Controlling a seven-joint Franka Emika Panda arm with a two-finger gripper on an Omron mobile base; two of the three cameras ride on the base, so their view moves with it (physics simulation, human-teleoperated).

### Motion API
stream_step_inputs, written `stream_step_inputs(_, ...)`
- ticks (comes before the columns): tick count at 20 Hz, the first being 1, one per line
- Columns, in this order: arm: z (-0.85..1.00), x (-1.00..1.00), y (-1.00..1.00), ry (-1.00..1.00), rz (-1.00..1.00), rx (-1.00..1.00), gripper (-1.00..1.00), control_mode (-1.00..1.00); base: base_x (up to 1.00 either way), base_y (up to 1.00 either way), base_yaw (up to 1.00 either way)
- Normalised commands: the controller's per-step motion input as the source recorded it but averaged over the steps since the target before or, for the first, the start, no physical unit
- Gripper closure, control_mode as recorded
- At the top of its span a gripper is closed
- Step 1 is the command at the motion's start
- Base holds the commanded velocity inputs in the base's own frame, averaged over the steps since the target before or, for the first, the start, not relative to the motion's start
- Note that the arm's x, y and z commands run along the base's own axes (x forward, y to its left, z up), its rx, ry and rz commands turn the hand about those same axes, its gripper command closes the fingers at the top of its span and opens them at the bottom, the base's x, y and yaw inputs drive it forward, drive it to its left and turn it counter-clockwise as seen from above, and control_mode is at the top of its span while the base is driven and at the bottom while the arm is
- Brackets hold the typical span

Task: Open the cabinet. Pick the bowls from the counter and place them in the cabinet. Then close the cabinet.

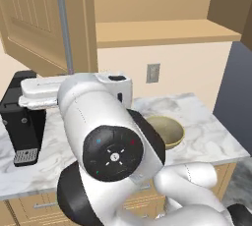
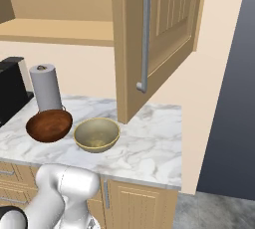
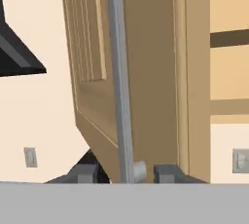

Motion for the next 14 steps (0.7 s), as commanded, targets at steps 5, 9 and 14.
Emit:
stream_step_inputs(5, 0.12, -0.99, -1.0, -0.21, 0.0, 0.29, -1.0, -1.0, 0.0, 0.0, 0.0)
stream_step_inputs(9, 0.08, -0.8, -1.0, -0.19, 0.0, 0.31, -1.0, -1.0, 0.0, 0.0, 0.0)
stream_step_inputs(14, 0.0, 0.3, -1.0, 0.0, 0.04, 0.31, -1.0, -1.0, 0.0, 0.0, 0.0)
